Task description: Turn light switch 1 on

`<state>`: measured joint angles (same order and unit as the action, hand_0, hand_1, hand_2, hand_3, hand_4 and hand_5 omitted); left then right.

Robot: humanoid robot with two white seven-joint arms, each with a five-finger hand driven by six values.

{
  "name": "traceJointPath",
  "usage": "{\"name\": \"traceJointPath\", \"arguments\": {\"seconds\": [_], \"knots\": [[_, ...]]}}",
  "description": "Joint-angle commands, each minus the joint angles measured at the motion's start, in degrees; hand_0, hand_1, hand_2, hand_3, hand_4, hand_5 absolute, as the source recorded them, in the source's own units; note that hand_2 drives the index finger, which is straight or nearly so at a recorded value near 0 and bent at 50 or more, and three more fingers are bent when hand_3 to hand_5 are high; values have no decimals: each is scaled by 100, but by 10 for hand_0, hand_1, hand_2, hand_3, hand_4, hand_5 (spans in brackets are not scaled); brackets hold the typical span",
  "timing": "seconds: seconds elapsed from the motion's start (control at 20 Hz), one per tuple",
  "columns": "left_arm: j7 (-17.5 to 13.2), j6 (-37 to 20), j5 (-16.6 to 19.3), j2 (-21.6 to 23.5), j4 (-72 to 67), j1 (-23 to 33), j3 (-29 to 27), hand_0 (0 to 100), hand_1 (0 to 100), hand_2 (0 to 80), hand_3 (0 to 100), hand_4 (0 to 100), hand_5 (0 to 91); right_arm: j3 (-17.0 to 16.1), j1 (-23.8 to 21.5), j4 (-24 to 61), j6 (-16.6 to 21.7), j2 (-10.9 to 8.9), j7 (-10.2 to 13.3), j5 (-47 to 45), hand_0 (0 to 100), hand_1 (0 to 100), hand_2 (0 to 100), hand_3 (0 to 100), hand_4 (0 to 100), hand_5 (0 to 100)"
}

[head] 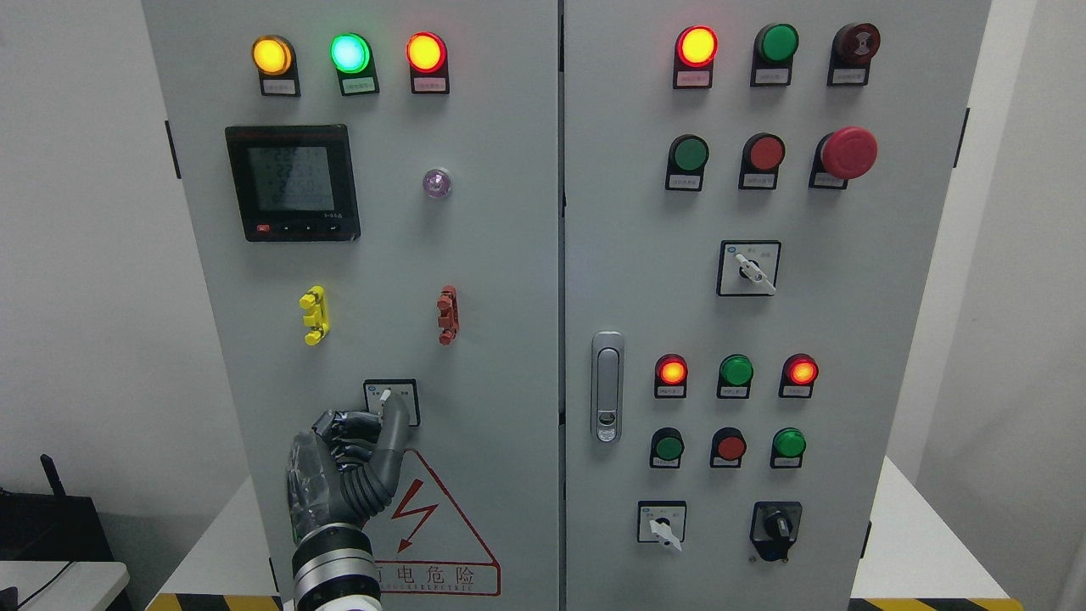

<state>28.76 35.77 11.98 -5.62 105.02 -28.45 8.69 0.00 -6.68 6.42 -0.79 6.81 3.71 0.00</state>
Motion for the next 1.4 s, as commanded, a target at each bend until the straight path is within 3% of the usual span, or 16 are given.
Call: {"name": "traceJointPath", "arguments": {"seconds": [0.0,0.75,1.35], "knots": [[-2,9,-3,0,-8,-3,10,238,468,572,717,753,603,97,0,0,0,-4,-2,-141,120,389,0,0,0,0],[-2,9,6,0,-8,-21,10,236,451,589,727,757,603,97,0,0,0,5,-2,-141,120,389,0,0,0,0],[-11,18,15,0,-8,-12,19,313,448,594,731,760,609,97,0,0,0,-4,-2,-141,120,389,0,0,0,0]]}}
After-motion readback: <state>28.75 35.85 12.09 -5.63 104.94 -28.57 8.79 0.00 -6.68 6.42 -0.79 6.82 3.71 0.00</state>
